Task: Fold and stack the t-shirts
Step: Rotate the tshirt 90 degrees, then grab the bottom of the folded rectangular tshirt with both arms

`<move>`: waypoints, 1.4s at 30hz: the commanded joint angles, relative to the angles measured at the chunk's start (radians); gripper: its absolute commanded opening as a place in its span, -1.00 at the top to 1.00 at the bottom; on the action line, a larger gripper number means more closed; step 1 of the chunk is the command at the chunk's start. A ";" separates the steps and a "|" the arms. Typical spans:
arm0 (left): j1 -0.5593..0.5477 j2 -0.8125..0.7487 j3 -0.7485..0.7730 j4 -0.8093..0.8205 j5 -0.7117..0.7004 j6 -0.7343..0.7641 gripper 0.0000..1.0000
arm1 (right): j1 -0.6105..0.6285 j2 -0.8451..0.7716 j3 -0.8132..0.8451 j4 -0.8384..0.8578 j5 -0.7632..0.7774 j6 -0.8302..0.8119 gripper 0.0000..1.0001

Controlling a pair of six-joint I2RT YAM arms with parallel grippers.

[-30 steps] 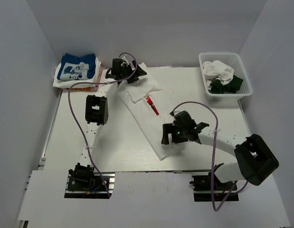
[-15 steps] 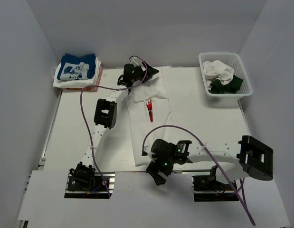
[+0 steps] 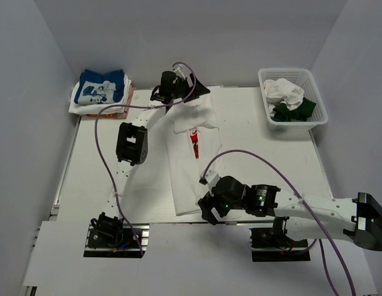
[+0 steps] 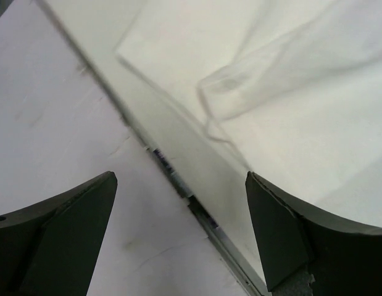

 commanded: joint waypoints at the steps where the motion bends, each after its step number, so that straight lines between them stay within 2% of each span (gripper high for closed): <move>1: -0.020 -0.345 0.025 -0.182 -0.005 0.173 -1.00 | -0.023 -0.059 -0.035 0.038 0.264 0.145 -0.81; 2: -0.020 -0.388 0.011 -0.232 -0.005 0.198 -1.00 | -0.028 -0.063 -0.050 0.031 0.286 0.163 -0.81; 4: -0.043 -0.495 -0.143 -0.354 -0.034 0.252 -1.00 | -0.060 -0.089 -0.057 0.000 0.343 0.240 -0.81; 5: -0.043 -0.628 -0.234 -0.376 -0.034 0.266 -1.00 | -0.068 -0.091 -0.060 -0.008 0.354 0.281 -0.81; 6: -0.055 -0.702 -0.441 -0.390 -0.046 0.279 -1.00 | -0.083 -0.099 -0.060 -0.018 0.362 0.309 -0.81; 8: -0.082 -0.868 -0.701 -0.332 -0.095 0.281 -1.00 | -0.124 -0.087 -0.055 -0.078 0.372 0.381 -0.81; 9: -0.093 -1.042 -0.973 -0.280 -0.120 0.264 -1.00 | -0.137 -0.077 -0.058 -0.091 0.371 0.398 -0.81; 11: -0.127 -1.201 -1.205 -0.193 -0.178 0.200 -1.00 | -0.174 -0.053 -0.063 -0.144 0.354 0.426 -0.81; 12: -0.127 -1.264 -1.359 -0.204 -0.226 0.183 -1.00 | -0.201 -0.045 -0.067 -0.152 0.343 0.429 -0.81; 14: -0.164 -1.410 -1.516 -0.297 -0.270 0.123 -1.00 | -0.243 -0.037 -0.080 -0.149 0.287 0.418 -0.81; 19: -0.239 -1.588 -1.782 -0.358 -0.182 0.008 -1.00 | -0.325 -0.053 -0.132 -0.092 0.135 0.378 -0.81; 21: -0.280 -1.643 -1.828 -0.370 -0.172 -0.042 -1.00 | -0.339 -0.039 -0.149 -0.048 0.100 0.367 -0.81; 25: -0.343 -1.654 -1.891 -0.398 -0.162 -0.085 -0.97 | -0.376 0.001 -0.178 0.021 -0.042 0.363 -0.81; 29: -0.400 -1.570 -1.928 -0.359 -0.140 -0.095 -0.78 | -0.402 0.042 -0.192 0.021 -0.104 0.373 -0.81; 33: -0.435 -1.479 -1.898 -0.416 -0.192 -0.095 -0.40 | -0.425 0.032 -0.210 0.041 -0.157 0.395 -0.81; 34: -0.445 -1.479 -1.898 -0.428 -0.235 -0.095 -0.28 | -0.430 0.030 -0.216 0.037 -0.160 0.396 -0.77; 36: -0.445 -1.455 -1.898 -0.438 -0.278 -0.095 -0.22 | -0.439 0.023 -0.221 0.037 -0.169 0.400 -0.65; 39: -0.445 -1.412 -1.887 -0.399 -0.289 -0.095 0.01 | -0.448 0.019 -0.225 0.031 -0.184 0.404 -0.48; 40: -0.445 -1.400 -1.887 -0.374 -0.259 -0.095 0.24 | -0.450 0.018 -0.227 0.027 -0.184 0.403 -0.39; 41: -0.445 -1.389 -1.887 -0.373 -0.258 -0.095 0.36 | -0.451 0.019 -0.232 0.024 -0.186 0.401 -0.18; 42: -0.445 -1.389 -1.887 -0.373 -0.246 -0.095 0.51 | -0.456 0.019 -0.229 0.024 -0.186 0.406 -0.07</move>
